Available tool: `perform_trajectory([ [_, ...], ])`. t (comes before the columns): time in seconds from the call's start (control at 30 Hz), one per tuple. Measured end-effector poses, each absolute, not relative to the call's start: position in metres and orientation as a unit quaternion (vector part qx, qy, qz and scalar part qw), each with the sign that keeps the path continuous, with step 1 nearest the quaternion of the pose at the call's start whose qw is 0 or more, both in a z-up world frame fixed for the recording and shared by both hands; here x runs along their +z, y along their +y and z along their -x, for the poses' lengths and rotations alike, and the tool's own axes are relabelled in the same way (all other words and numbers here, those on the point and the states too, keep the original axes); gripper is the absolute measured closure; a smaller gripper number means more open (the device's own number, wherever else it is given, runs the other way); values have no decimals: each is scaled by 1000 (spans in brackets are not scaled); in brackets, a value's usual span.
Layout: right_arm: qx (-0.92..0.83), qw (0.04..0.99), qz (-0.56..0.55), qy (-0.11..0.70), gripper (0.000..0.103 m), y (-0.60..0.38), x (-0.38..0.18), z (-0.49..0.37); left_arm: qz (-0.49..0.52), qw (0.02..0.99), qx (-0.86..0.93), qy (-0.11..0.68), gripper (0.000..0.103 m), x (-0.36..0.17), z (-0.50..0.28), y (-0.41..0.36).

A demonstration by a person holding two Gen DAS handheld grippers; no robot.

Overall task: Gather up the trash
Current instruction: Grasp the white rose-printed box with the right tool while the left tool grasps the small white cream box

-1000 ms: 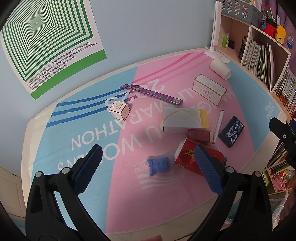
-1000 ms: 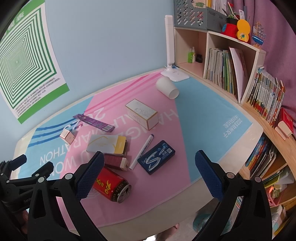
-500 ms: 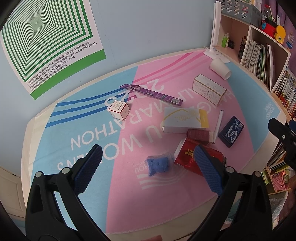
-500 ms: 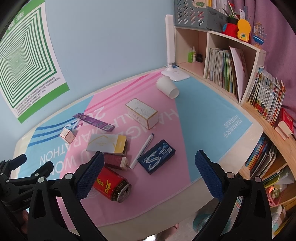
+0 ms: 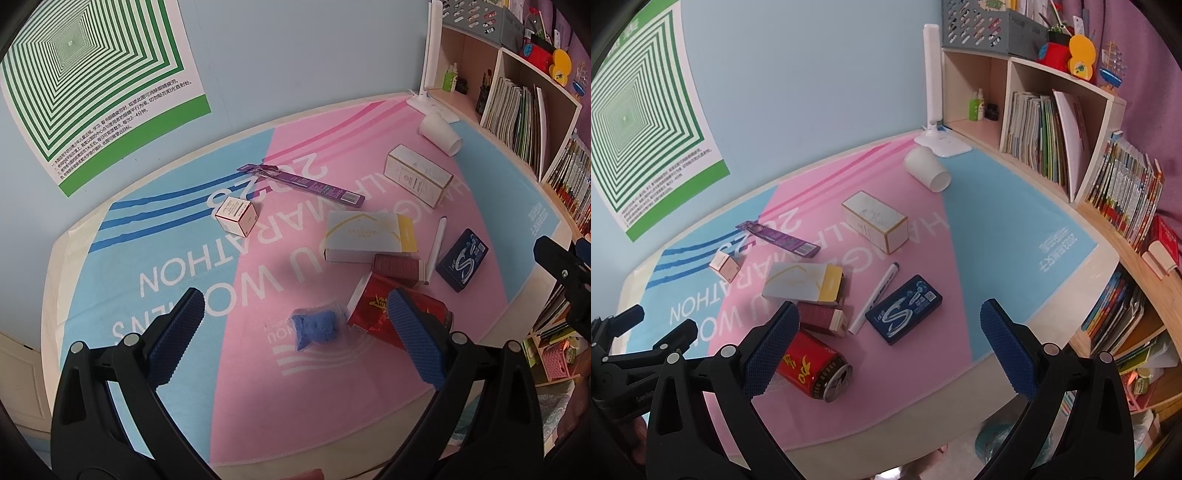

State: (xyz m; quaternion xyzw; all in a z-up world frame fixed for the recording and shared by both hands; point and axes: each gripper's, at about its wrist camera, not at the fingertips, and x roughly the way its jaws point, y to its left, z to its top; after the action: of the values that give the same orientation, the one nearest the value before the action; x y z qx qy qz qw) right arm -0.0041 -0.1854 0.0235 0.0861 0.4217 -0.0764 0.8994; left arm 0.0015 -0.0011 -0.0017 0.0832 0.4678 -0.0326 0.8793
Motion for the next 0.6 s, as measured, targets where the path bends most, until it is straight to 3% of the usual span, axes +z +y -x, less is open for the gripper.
perform_trajectory([
  [0.6,-30,883,-81,462,6,-202,1,-30,-91,857,-69,503,7,-29,-41,11],
])
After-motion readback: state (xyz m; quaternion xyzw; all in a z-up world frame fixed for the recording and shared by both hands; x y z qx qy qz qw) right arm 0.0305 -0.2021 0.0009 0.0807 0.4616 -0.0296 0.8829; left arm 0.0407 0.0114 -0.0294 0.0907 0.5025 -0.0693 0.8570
